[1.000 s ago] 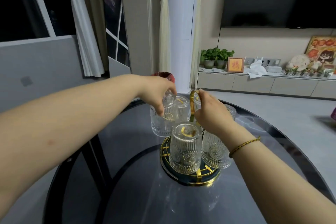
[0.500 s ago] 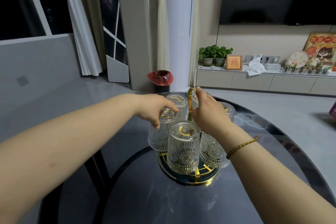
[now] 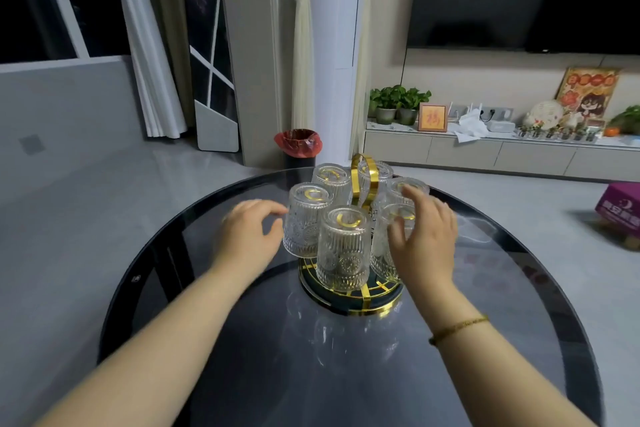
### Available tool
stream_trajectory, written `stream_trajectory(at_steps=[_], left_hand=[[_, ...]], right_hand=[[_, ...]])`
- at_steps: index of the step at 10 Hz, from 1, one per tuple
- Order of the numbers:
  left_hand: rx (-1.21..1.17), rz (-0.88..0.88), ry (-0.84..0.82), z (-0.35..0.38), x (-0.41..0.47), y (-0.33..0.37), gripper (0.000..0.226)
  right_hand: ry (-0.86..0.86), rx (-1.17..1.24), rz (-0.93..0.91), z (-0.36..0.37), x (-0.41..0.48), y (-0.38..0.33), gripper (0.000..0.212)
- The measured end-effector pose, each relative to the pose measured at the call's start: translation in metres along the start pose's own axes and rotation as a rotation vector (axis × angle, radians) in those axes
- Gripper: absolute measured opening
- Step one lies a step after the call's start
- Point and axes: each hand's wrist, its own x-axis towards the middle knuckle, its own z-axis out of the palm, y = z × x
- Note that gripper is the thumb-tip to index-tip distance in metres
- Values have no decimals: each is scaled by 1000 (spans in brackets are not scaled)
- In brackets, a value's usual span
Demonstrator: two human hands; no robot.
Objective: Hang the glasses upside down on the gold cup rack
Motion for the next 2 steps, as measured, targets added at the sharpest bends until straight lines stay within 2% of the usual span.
stream_trajectory(at_steps=[1, 2], left_hand=[[-17, -61, -5, 10, -53, -18, 15], [10, -190, -41, 19, -97, -30, 15]], right_hand=[[67, 52, 93, -7, -47, 9, 36], [81, -16, 209, -5, -88, 18, 43]])
